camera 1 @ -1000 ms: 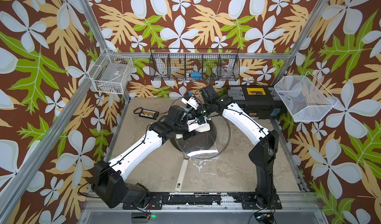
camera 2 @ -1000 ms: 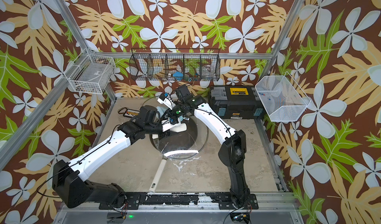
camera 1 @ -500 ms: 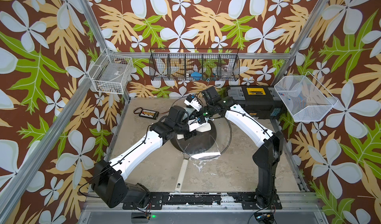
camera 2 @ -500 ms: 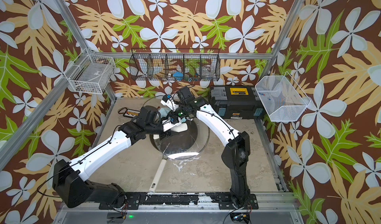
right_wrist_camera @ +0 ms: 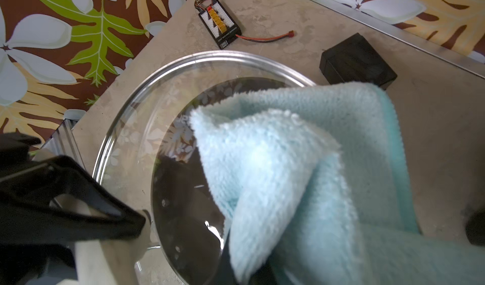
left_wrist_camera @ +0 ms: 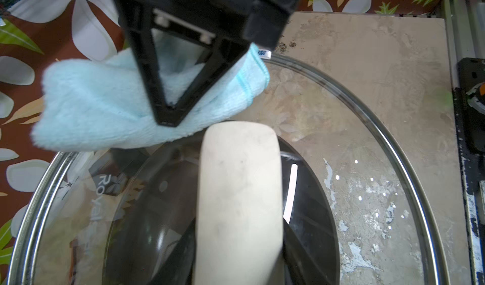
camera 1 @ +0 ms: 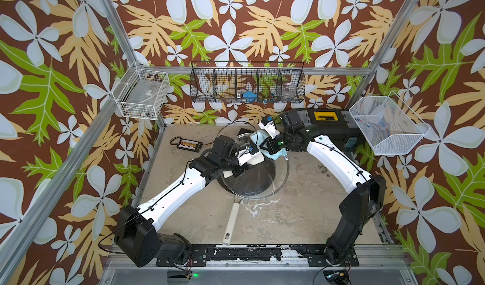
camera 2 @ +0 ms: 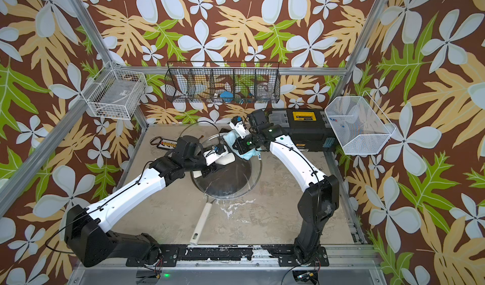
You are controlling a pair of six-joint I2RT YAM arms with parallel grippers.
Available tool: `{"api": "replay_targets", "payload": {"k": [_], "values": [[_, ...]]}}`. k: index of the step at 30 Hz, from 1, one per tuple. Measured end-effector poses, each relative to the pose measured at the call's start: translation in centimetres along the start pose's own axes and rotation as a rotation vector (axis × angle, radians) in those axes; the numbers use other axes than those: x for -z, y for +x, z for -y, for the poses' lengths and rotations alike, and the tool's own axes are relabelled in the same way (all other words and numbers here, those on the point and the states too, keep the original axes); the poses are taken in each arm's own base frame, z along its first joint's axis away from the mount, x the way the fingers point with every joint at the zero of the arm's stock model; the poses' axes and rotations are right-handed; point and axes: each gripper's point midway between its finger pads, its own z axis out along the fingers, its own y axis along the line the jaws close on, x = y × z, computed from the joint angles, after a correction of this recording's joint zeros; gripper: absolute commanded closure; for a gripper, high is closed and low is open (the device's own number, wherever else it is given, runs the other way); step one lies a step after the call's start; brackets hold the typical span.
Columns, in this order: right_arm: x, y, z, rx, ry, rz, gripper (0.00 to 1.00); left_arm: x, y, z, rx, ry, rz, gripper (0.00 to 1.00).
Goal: Wipe the pot lid with a cloth
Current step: Wipe the pot lid.
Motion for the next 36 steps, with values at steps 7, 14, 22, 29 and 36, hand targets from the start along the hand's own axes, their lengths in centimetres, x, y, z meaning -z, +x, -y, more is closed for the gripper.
{"api": "replay_targets", "payload": {"k": [7,14,22,29,36], "values": [[1.0,3.1,0.1,-0.023,0.019,-0.03,1.0,0.1,0.4,-1.3,0.054,-0.075,-0.024,1.0],[1.4,6.1,-0.5,-0.044,0.006,-0.063,1.0,0.3,0.6,-3.0,0.131,-0.172,-0.039,1.0],[0.7,8.8,-3.1,-0.028,-0.056,-0.117,1.0,0.6,0.9,-4.4,0.177,-0.243,-0.047,1.0],[-0.1,9.4,-6.8,0.008,-0.135,-0.131,1.0,0.6,0.4,-5.2,0.209,-0.284,-0.019,1.0],[-0.6,9.5,-9.7,0.017,-0.215,-0.131,1.0,0.1,-0.4,-6.1,0.255,-0.313,0.026,1.0]]}}
